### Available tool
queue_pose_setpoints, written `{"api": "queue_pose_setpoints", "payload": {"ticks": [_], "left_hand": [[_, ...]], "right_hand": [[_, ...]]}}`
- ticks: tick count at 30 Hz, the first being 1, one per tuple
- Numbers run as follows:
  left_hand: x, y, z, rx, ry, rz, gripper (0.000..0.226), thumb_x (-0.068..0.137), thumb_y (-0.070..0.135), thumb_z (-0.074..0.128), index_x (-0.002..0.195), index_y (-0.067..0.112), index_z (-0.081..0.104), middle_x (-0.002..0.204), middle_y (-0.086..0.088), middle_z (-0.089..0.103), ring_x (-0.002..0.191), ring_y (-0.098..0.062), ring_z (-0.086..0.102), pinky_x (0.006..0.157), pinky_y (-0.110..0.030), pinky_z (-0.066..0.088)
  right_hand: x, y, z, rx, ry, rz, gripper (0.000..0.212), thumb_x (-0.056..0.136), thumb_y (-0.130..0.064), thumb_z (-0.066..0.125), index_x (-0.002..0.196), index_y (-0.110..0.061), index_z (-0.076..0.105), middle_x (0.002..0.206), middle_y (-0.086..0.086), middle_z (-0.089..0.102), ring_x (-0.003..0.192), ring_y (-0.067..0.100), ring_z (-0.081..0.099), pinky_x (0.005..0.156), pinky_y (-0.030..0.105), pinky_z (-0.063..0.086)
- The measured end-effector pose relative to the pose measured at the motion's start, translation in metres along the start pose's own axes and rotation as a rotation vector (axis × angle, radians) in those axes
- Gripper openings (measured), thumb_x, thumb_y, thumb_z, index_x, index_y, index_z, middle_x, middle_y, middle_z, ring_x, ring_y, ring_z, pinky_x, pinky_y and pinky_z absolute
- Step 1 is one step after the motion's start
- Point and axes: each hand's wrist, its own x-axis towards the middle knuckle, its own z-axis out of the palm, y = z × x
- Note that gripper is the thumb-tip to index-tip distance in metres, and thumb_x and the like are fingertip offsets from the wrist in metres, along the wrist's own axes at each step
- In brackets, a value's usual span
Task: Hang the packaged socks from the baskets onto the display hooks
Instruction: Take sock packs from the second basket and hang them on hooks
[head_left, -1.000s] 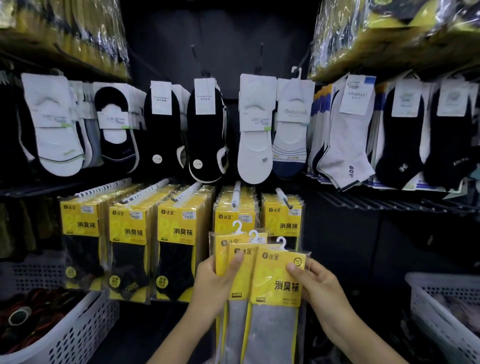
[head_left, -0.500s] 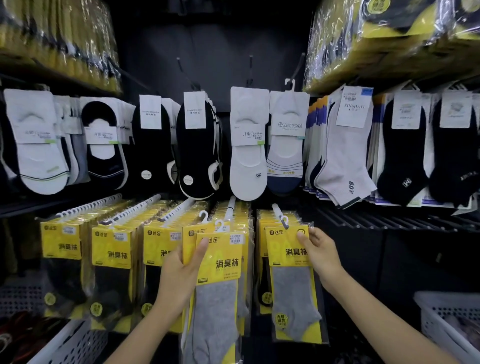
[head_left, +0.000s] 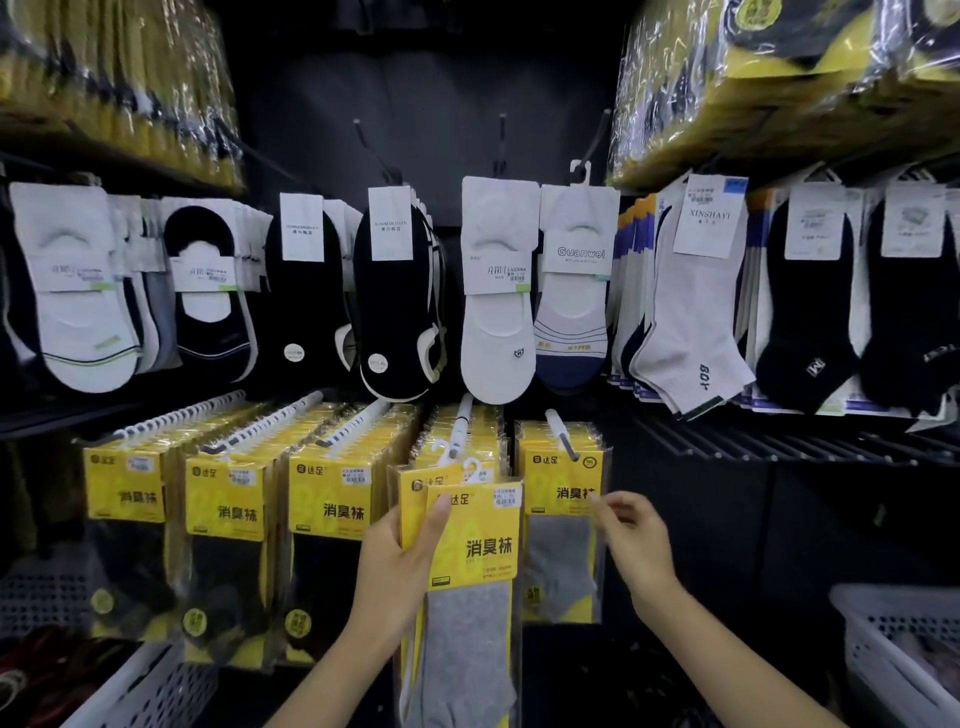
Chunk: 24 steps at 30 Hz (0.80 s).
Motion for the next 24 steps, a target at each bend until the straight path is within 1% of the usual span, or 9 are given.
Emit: {"api": "queue_pose_setpoints", "payload": {"ticks": [2,4,6,9,11,13,15,19,24], "left_hand": [[-0.003,-0.002,0.006,-0.055,-0.029,-0.056,0.019,0.083,0.035,0.059,0.069,0.025,0.068,0.061,0.011,0.07,0.057,0.0,0.066,0.05,-0.007,0.046],[-0.004,-0.007,0.013,-0.092,-0.053,-0.098,0.027,0.078,0.041,0.062,0.085,0.017,0.071,0.079,0.004,0.075,0.072,-0.009,0.072,0.056,-0.015,0.052],[-0.007,-0.008,0.019,-0.11,-0.042,-0.12,0.029,0.073,0.043,0.066,0.088,0.018,0.071,0.082,0.004,0.076,0.074,-0.012,0.073,0.056,-0.017,0.054],[-0.009,-0.007,0.027,-0.096,-0.09,-0.143,0.029,0.072,0.042,0.07,0.091,0.02,0.071,0.083,0.007,0.076,0.076,-0.011,0.073,0.058,-0.017,0.054],[-0.008,-0.006,0.025,-0.042,-0.112,-0.123,0.028,0.078,0.044,0.062,0.08,0.017,0.067,0.065,0.017,0.069,0.061,0.0,0.066,0.055,-0.01,0.047],[-0.006,-0.006,0.018,0.073,-0.053,-0.066,0.043,0.083,0.049,0.052,0.065,0.011,0.048,0.042,0.015,0.04,0.041,-0.002,0.038,0.045,-0.011,0.031],[-0.002,-0.006,0.009,0.15,-0.02,-0.019,0.045,0.087,0.049,0.048,0.061,0.014,0.035,0.044,0.009,0.024,0.043,-0.006,0.023,0.044,-0.016,0.024],[0.003,0.001,-0.001,0.177,-0.046,0.03,0.043,0.093,0.037,0.049,0.056,0.024,0.033,0.039,0.01,0.032,0.037,-0.005,0.031,0.044,-0.014,0.026],[0.008,0.005,-0.003,0.151,-0.043,0.05,0.047,0.096,0.03,0.049,0.051,0.031,0.035,0.038,0.012,0.036,0.037,-0.002,0.035,0.044,-0.01,0.028]], "right_hand": [[-0.025,-0.009,0.003,0.077,-0.2,0.028,0.023,0.088,-0.032,0.063,0.097,-0.011,0.065,0.086,0.006,0.067,0.078,0.016,0.066,0.065,0.02,0.051],[-0.045,-0.017,0.006,0.121,-0.356,0.026,0.025,0.087,-0.034,0.063,0.098,-0.012,0.068,0.088,0.005,0.071,0.078,0.016,0.069,0.067,0.023,0.056],[-0.058,-0.02,0.008,0.14,-0.416,0.013,0.024,0.083,-0.03,0.067,0.099,-0.011,0.069,0.095,0.005,0.073,0.087,0.018,0.071,0.073,0.026,0.058],[-0.064,-0.018,0.006,0.189,-0.378,0.042,0.023,0.082,-0.024,0.068,0.098,-0.009,0.069,0.096,0.007,0.074,0.09,0.019,0.071,0.073,0.028,0.059],[-0.061,-0.014,-0.001,0.225,-0.337,0.091,0.021,0.085,-0.023,0.066,0.1,-0.007,0.067,0.094,0.008,0.075,0.088,0.021,0.072,0.071,0.028,0.058],[-0.055,-0.01,-0.01,0.25,-0.256,0.133,0.018,0.089,-0.021,0.062,0.1,-0.007,0.065,0.092,0.009,0.075,0.086,0.023,0.072,0.071,0.031,0.057],[-0.046,-0.007,-0.022,0.223,-0.168,0.142,0.014,0.09,-0.02,0.061,0.099,-0.009,0.065,0.088,0.007,0.075,0.081,0.021,0.072,0.069,0.032,0.055],[-0.023,-0.014,-0.034,0.191,-0.043,0.075,0.012,0.092,-0.017,0.06,0.101,-0.009,0.062,0.082,0.004,0.073,0.075,0.015,0.069,0.061,0.026,0.05],[0.0,-0.032,-0.018,0.108,-0.118,-0.072,0.007,0.091,-0.017,0.06,0.097,-0.013,0.061,0.09,0.006,0.072,0.08,0.015,0.068,0.063,0.022,0.054]]}}
